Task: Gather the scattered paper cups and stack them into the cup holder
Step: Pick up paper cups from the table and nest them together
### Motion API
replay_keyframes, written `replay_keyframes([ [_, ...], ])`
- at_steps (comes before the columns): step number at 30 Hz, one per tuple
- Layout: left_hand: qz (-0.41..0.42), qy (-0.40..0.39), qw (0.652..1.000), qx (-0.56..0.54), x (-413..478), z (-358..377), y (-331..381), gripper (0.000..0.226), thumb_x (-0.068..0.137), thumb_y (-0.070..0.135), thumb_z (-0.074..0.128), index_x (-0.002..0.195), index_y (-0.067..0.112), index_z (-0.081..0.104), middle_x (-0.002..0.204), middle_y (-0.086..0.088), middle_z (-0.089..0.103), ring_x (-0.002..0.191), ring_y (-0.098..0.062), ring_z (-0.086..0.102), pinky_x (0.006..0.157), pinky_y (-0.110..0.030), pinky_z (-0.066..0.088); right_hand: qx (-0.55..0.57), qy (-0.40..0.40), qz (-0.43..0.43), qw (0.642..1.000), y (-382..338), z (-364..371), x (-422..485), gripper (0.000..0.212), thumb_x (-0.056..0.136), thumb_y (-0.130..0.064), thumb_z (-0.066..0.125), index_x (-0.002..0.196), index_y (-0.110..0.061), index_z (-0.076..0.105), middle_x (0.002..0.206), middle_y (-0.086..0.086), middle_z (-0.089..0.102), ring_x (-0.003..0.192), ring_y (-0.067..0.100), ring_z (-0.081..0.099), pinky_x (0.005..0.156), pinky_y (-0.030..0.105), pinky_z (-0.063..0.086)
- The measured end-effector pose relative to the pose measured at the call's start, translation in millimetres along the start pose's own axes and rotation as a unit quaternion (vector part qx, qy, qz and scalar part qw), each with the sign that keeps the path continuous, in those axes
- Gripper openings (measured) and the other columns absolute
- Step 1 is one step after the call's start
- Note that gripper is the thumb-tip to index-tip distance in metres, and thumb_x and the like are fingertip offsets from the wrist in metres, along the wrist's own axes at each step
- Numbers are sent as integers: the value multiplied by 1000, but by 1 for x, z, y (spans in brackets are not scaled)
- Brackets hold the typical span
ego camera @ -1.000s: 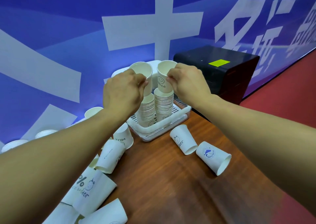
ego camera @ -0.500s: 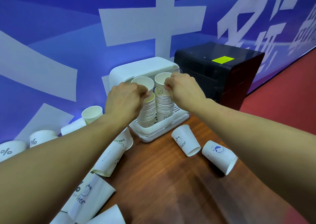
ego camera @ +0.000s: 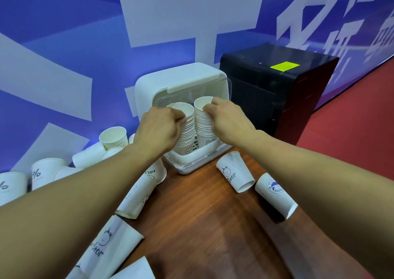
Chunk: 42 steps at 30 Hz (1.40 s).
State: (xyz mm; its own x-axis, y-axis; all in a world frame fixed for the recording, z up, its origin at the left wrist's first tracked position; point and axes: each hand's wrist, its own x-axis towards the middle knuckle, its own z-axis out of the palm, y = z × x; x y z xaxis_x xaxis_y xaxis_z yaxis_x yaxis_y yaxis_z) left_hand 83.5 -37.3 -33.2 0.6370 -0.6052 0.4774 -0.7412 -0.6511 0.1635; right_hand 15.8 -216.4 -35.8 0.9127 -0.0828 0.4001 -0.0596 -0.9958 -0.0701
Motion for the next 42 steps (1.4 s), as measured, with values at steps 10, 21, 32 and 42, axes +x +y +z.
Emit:
replay_keyframes([
  [10,27,-14,999,28,-7,7,-2,32,99,36,44,98,16,69,91,-8,68,89,-31,54,69,-36,41,13,33,-1,999,3,19,1,27,89,-7,52,114,-11,63,103,9,55,89,28,50,69,31,33],
  [21,-47,-51,990,122,-23,16,11,45,90,48,60,124,24,43,125,1,47,89,-37,60,61,-36,36,125,110,151,974,-1,31,-13,81,77,-31,77,143,-23,31,141,8,24,121,28,40,92,37,49],
  [32,-59,-14,985,159,-12,31,18,49,89,31,66,129,19,39,123,-7,47,77,-34,63,55,-34,33,226,6,223,948,4,50,11,93,59,-36,89,129,-13,33,120,5,58,110,26,56,79,30,42],
  [42,-76,-3,985,152,-1,37,12,65,86,4,54,144,15,26,131,-15,38,72,-37,59,56,-35,32,295,50,214,930,-8,64,36,86,56,-35,90,119,-10,37,112,4,55,97,20,53,77,32,44],
])
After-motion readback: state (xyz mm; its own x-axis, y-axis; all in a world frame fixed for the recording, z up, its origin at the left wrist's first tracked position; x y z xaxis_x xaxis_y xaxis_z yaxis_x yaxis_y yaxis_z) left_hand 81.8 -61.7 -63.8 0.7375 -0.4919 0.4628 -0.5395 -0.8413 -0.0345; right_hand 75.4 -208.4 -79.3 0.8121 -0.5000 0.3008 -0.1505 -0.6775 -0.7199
